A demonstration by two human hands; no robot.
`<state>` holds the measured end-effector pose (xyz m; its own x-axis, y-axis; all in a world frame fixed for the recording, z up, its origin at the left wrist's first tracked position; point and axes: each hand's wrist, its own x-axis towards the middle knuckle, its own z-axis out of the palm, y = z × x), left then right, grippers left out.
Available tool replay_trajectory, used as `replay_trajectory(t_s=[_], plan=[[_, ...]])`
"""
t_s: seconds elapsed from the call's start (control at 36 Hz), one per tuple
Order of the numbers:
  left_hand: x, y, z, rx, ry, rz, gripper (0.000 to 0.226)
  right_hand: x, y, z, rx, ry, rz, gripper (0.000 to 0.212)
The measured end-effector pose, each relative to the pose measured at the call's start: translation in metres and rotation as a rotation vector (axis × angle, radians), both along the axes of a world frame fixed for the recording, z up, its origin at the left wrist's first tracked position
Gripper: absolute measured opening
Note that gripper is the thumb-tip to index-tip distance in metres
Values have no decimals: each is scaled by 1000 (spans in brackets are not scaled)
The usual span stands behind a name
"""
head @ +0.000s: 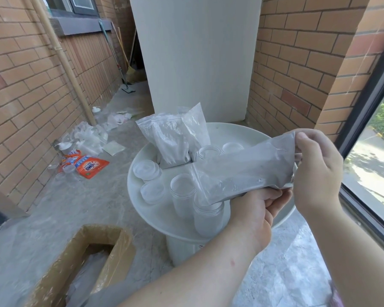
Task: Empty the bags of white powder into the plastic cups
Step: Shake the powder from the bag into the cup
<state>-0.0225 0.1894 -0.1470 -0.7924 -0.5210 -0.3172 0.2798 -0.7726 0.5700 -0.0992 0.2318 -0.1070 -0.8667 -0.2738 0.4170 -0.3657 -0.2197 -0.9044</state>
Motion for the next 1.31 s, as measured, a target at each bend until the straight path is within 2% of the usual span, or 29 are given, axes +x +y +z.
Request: replay_trajectory(t_s=[0.53,0.72,1.03,1.31], plan=[[4,2,7,31,3,13,38,8,0,3,151,107,-12,16],[6,0,10,49,9,-26,31,12,-1,7,112,186,-49,13],[8,2,16,127,30,-16,39,14,-4,8,134,361,-52,13],[11,3,16,106,68,-31,41,11,0,8,149,369,-33,11]])
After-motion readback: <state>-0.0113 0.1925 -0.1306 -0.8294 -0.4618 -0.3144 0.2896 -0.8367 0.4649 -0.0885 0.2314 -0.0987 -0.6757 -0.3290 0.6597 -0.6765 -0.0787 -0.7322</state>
